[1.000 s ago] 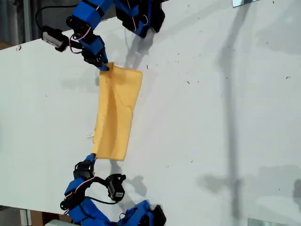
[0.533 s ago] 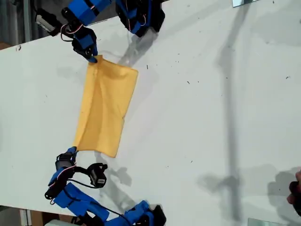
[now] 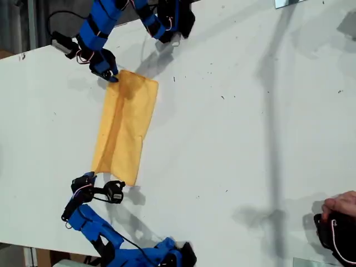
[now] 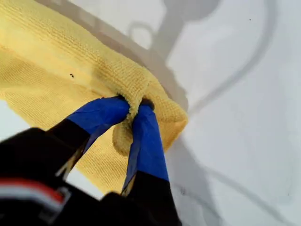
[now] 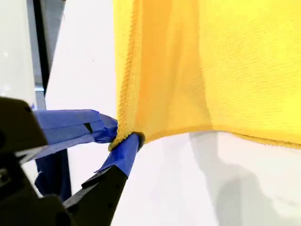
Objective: Grasp corners of a square towel and fold twice.
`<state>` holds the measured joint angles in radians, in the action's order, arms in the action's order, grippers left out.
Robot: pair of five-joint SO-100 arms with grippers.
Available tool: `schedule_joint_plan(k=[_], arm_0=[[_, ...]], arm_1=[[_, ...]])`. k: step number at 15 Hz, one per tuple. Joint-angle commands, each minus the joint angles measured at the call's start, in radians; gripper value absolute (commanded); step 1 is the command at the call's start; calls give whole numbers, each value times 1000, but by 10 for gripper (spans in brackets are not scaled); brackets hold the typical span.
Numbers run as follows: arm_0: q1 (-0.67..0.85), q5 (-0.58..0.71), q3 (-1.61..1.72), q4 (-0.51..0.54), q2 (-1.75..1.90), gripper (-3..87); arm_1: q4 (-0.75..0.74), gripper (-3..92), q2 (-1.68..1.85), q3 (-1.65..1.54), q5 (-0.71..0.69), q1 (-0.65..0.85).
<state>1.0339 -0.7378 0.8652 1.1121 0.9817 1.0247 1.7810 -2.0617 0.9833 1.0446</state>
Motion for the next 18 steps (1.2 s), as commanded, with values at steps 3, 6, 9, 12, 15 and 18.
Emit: schedule_joint_plan(k=[3,6,9,12,15,18], arm_0=[[41,0,-20,23,58,-4],[-14,35,-12,164,178,-4],[-46,-5,9,334,186,-4],[-112,-12,61,357,163,-4],[-190,-28,64,357,150,-4],[-218,-41,58,357,144,-4]], arm_1=[[-2,-1,-17,72,-21,-23],[83,-1,92,80,-23,-91],[167,-1,172,58,-20,-209],[172,-1,195,-5,15,-328],[166,-1,242,-87,43,-365],[155,-1,276,-138,67,-396]])
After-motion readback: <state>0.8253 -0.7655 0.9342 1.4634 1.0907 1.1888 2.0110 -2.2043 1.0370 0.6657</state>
